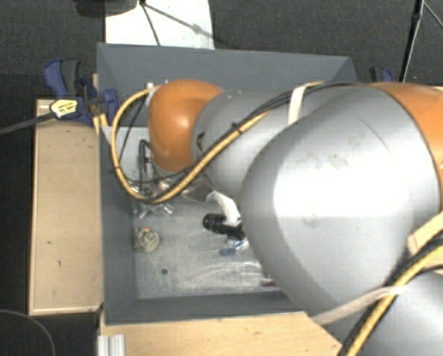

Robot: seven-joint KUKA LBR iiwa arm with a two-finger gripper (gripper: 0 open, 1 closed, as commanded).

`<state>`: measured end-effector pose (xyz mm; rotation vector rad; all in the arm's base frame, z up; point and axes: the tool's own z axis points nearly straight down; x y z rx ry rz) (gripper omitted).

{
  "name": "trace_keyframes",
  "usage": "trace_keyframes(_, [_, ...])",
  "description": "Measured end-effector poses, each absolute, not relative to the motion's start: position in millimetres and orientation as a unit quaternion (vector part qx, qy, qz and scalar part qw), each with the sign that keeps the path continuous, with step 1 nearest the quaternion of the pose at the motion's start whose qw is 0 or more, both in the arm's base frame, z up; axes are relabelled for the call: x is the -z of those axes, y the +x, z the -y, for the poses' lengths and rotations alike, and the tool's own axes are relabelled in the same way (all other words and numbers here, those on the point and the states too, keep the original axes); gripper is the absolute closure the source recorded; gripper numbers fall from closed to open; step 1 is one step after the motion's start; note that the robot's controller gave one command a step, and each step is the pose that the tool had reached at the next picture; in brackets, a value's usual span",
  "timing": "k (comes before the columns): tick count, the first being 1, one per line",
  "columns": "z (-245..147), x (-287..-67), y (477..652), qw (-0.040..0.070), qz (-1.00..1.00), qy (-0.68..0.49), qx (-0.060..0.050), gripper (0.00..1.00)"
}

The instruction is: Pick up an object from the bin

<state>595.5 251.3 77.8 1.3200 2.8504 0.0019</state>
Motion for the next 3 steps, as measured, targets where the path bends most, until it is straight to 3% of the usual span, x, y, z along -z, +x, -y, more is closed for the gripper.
trace_keyframes(1, [-251.9, -150.2, 597.8, 0.003, -0.909, 0.418, -0.003, 1.0])
trace_keyframes(2, [-252.1, -163.2, 598.9, 0.002, -0.91, 0.415, -0.002, 1.0])
trace_keyframes(3, [-252.3, -202.5, 600.4, 0.003, -0.911, 0.412, -0.003, 1.0])
